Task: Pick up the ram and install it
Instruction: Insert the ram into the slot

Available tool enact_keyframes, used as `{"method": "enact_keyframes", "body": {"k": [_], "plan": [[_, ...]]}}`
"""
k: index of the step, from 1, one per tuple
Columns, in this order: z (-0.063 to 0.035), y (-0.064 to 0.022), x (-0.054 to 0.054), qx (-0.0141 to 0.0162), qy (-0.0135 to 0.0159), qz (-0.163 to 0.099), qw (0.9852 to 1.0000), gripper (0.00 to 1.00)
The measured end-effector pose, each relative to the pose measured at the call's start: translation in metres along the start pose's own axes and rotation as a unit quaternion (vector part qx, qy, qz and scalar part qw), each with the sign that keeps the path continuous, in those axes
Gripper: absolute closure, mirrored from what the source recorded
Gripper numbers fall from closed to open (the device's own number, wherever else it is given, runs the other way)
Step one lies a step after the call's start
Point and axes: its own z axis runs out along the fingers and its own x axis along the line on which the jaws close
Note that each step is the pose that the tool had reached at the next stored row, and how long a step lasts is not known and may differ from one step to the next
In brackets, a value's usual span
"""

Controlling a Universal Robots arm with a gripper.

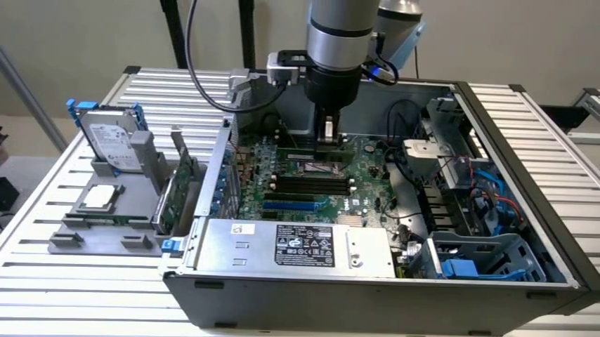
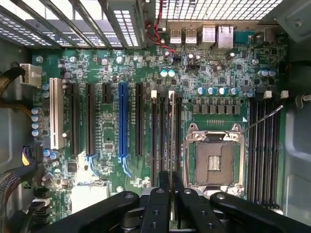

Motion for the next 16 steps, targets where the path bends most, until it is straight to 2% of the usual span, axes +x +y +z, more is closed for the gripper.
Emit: {"method": "enact_keyframes", "body": {"k": [4, 7, 16], "plan": [[0.0072, -0.0001, 0.000, 0.0000, 0.0003, 0.000, 1.0000, 1.00], [0.0126, -0.0002, 0.000, 0.0000, 0.0015, -0.001, 1.0000, 1.00], [0.0224, -0.0006, 0.002, 0.0003, 0.0124, -0.002, 0.9999, 1.00]]}}
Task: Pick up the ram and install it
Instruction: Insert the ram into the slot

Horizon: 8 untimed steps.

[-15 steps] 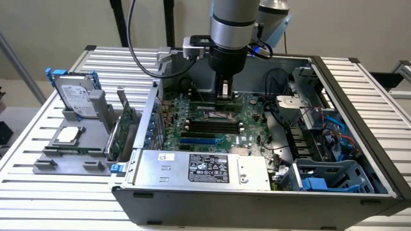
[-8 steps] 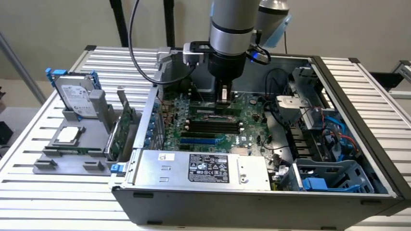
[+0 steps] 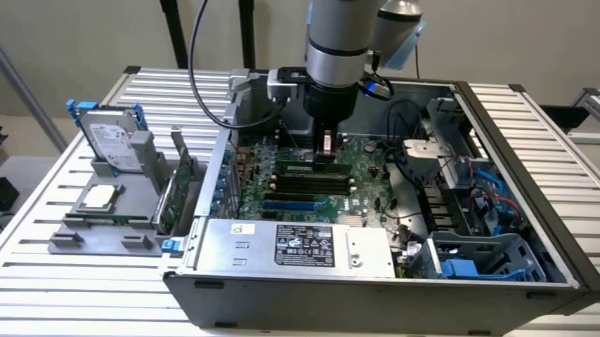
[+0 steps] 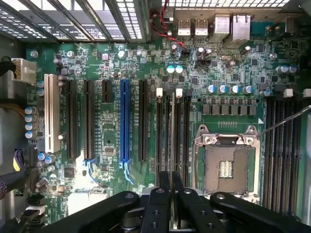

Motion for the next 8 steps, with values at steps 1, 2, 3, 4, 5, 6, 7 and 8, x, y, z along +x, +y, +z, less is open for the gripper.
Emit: {"method": "enact_keyframes", "body": {"k": [1, 2, 3, 4, 5, 6, 7, 8], "plan": [[0.0010, -0.0001, 0.0006, 0.0000, 0.0012, 0.000, 1.0000, 1.00], [0.0021, -0.0002, 0.0012, 0.0001, 0.0022, 0.000, 1.0000, 1.00], [0.0032, -0.0004, 0.0016, 0.0001, 0.0030, 0.000, 1.0000, 1.00], [0.0046, -0.0004, 0.0019, 0.0001, 0.0035, 0.000, 1.0000, 1.00], [0.0059, -0.0005, 0.0021, 0.0001, 0.0040, 0.000, 1.0000, 1.00], [0.0074, -0.0006, 0.0022, 0.0001, 0.0042, 0.000, 1.0000, 1.00], [0.0082, -0.0007, 0.0022, 0.0001, 0.0042, 0.000, 1.0000, 1.00], [0.0084, -0.0007, 0.0022, 0.0001, 0.0043, 0.000, 1.0000, 1.00]]}}
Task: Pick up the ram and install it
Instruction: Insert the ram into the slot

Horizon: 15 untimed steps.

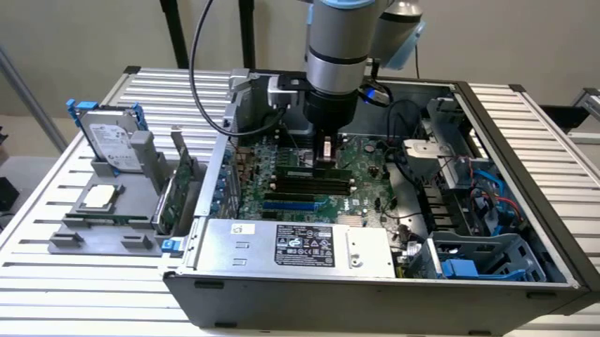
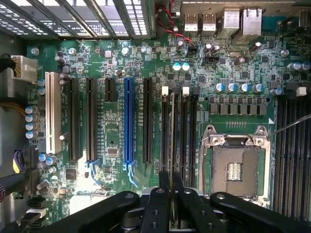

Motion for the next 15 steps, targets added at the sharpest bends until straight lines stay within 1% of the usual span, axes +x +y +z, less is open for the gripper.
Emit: {"method": "enact_keyframes", "body": {"k": [8, 15], "plan": [[0.0045, -0.0007, 0.0017, 0.0000, 0.0000, 0.000, 1.0000, 1.00], [0.0094, -0.0011, 0.0034, 0.0005, 0.0018, 0.000, 1.0000, 1.00]]}}
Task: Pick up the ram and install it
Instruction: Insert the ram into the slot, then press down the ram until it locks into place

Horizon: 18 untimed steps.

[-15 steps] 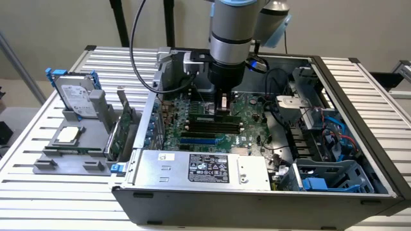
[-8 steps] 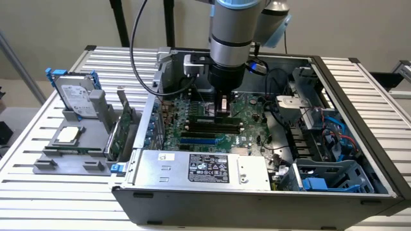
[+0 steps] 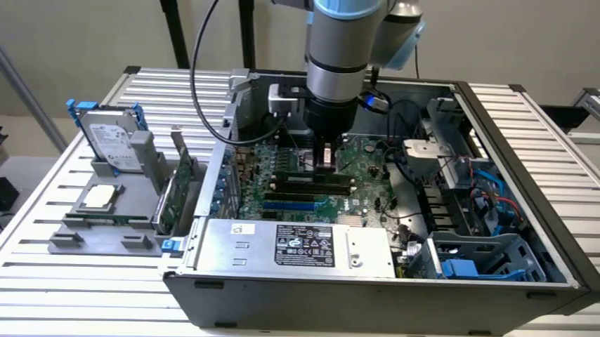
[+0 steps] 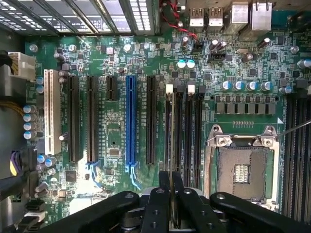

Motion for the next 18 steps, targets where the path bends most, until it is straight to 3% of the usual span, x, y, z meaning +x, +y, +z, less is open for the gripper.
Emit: {"method": "enact_keyframes", "body": {"k": [12, 18], "plan": [[0.0049, 0.0010, 0.0001, 0.0086, 0.0070, 0.000, 0.9999, 1.00], [0.0056, 0.0029, -0.0003, 0.0116, 0.0090, 0.002, 0.9999, 1.00]]}}
